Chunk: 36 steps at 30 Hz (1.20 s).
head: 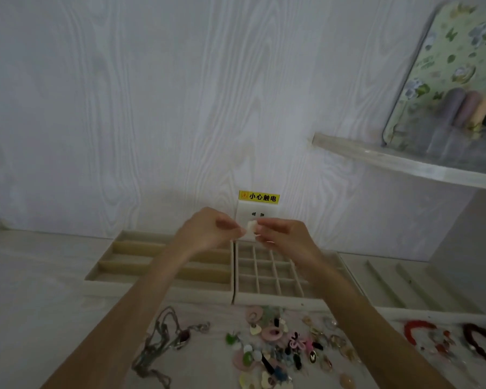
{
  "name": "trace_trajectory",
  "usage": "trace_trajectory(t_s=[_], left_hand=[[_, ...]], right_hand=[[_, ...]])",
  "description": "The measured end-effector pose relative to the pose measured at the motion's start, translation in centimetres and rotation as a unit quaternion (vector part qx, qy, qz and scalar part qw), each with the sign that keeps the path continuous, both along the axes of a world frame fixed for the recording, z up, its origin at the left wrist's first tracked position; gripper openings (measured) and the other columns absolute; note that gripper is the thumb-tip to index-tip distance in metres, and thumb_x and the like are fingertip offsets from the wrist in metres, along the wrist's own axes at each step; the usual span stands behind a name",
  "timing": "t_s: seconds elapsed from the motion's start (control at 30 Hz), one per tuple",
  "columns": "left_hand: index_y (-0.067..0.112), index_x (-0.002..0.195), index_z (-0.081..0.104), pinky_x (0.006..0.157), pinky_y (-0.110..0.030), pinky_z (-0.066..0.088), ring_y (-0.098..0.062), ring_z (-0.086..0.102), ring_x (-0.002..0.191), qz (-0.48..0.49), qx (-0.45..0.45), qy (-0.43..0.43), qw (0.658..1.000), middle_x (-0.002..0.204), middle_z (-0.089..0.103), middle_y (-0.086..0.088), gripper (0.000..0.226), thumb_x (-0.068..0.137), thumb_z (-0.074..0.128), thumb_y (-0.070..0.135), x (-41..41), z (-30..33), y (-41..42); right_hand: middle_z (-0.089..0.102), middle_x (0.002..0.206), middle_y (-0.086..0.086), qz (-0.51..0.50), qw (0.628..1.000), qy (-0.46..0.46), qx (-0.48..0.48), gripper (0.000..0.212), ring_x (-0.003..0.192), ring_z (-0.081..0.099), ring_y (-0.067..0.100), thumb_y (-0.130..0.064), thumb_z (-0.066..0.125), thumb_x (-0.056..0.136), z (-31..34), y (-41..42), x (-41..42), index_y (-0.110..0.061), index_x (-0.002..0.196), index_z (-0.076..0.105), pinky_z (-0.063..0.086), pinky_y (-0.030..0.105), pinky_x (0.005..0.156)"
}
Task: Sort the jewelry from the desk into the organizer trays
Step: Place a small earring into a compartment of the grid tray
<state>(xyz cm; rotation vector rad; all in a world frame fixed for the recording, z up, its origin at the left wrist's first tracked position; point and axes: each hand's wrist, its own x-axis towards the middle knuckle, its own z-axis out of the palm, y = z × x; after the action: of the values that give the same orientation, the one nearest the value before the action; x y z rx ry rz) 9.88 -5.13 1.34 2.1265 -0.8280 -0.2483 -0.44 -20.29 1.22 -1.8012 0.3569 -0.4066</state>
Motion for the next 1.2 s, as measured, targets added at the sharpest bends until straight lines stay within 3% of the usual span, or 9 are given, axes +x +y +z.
trace_trajectory(t_s=[0.07, 0.17, 0.27, 0.37, 0.6, 0.83, 0.97, 1.07, 1.2], left_hand=[[0.036, 0.088, 0.07, 0.081, -0.027, 0.048, -0.008, 0.065, 0.092, 0.029, 0.063, -0.043, 0.997, 0.092, 0.07, 0.014, 0.019, 0.075, 0.07, 0.05, 1.1, -0.4, 0.5], [0.035, 0.094, 0.069, 0.084, -0.026, 0.045, -0.009, 0.062, 0.094, 0.035, 0.11, -0.082, 0.99, 0.09, 0.065, 0.015, 0.02, 0.079, 0.067, 0.048, 2.1, -0.6, 1.4], [0.037, 0.1, 0.068, 0.092, -0.03, 0.047, -0.01, 0.061, 0.098, -0.051, 0.166, -0.089, 0.981, 0.094, 0.062, 0.015, 0.019, 0.083, 0.063, 0.04, 2.5, -0.8, 1.6], [0.041, 0.097, 0.068, 0.094, -0.034, 0.048, -0.008, 0.061, 0.095, -0.125, 0.18, -0.066, 0.973, 0.097, 0.064, 0.014, 0.02, 0.078, 0.064, 0.038, 2.7, -1.4, 1.6], [0.043, 0.1, 0.067, 0.086, -0.026, 0.045, -0.003, 0.058, 0.088, -0.071, 0.126, -0.128, 0.981, 0.098, 0.063, 0.021, 0.017, 0.086, 0.06, 0.038, 1.5, -0.8, 2.0], [0.046, 0.092, 0.066, 0.081, -0.025, 0.045, 0.0, 0.06, 0.082, -0.073, 0.149, -0.165, 0.972, 0.091, 0.063, 0.025, 0.013, 0.084, 0.061, 0.037, -1.4, -0.9, 3.3], [0.041, 0.095, 0.069, 0.079, -0.023, 0.048, 0.002, 0.06, 0.078, -0.098, 0.146, -0.149, 0.973, 0.088, 0.065, 0.022, 0.013, 0.085, 0.063, 0.034, -2.9, -0.8, 3.4], [0.042, 0.091, 0.068, 0.076, -0.02, 0.049, 0.006, 0.06, 0.075, -0.123, 0.115, -0.151, 0.974, 0.085, 0.065, 0.024, 0.011, 0.085, 0.064, 0.033, -4.8, -1.0, 4.1], [0.04, 0.092, 0.07, 0.067, -0.006, 0.043, 0.008, 0.06, 0.083, -0.241, 0.117, -0.104, 0.958, 0.089, 0.068, 0.026, 0.012, 0.084, 0.068, 0.031, -8.3, -1.5, 5.8]], right_hand=[[0.072, 0.085, -0.001, -0.004, 0.986, 0.021, -0.164, 0.019, 0.08, 0.066, 0.005, -0.019, 0.072, 0.08, -0.2, -0.9, 1.0, -0.017, 0.099, 0.071, 0.051, 0.018, 0.078], [0.07, 0.073, -0.006, -0.001, 0.937, 0.081, -0.34, 0.018, 0.075, 0.064, 0.005, -0.024, 0.078, 0.073, -0.9, -1.3, 2.4, -0.018, 0.087, 0.068, 0.049, 0.023, 0.076], [0.07, 0.08, -0.008, 0.001, 0.883, 0.123, -0.454, 0.012, 0.08, 0.065, 0.01, -0.033, 0.076, 0.073, -1.6, -0.8, 3.5, -0.026, 0.079, 0.069, 0.05, 0.029, 0.075], [0.07, 0.097, -0.006, 0.003, 0.845, 0.144, -0.515, 0.013, 0.093, 0.063, 0.015, -0.03, 0.07, 0.079, -2.2, -0.3, 4.2, -0.03, 0.092, 0.072, 0.046, 0.029, 0.078], [0.068, 0.101, -0.001, 0.02, 0.814, 0.127, -0.567, 0.018, 0.095, 0.061, 0.02, -0.026, 0.062, 0.084, -3.0, -0.1, 4.7, -0.03, 0.1, 0.071, 0.042, 0.029, 0.071], [0.068, 0.101, 0.0, -0.003, 0.826, 0.089, -0.556, 0.015, 0.095, 0.06, 0.022, -0.027, 0.063, 0.084, -3.7, -0.4, 4.0, -0.021, 0.097, 0.069, 0.038, 0.027, 0.07], [0.069, 0.106, -0.004, 0.003, 0.842, 0.082, -0.533, 0.023, 0.098, 0.062, 0.017, -0.036, 0.064, 0.085, -2.5, -0.5, 2.3, -0.024, 0.103, 0.07, 0.047, 0.031, 0.082], [0.07, 0.099, -0.008, 0.02, 0.866, 0.069, -0.495, 0.024, 0.078, 0.061, 0.005, -0.04, 0.066, 0.083, -0.3, -1.1, -0.8, -0.026, 0.101, 0.07, 0.049, 0.028, 0.08], [0.071, 0.084, -0.01, 0.157, 0.899, 0.075, -0.401, 0.013, 0.069, 0.063, 0.001, -0.025, 0.07, 0.081, 1.0, -0.4, -6.4, -0.023, 0.093, 0.073, 0.055, 0.023, 0.071]])
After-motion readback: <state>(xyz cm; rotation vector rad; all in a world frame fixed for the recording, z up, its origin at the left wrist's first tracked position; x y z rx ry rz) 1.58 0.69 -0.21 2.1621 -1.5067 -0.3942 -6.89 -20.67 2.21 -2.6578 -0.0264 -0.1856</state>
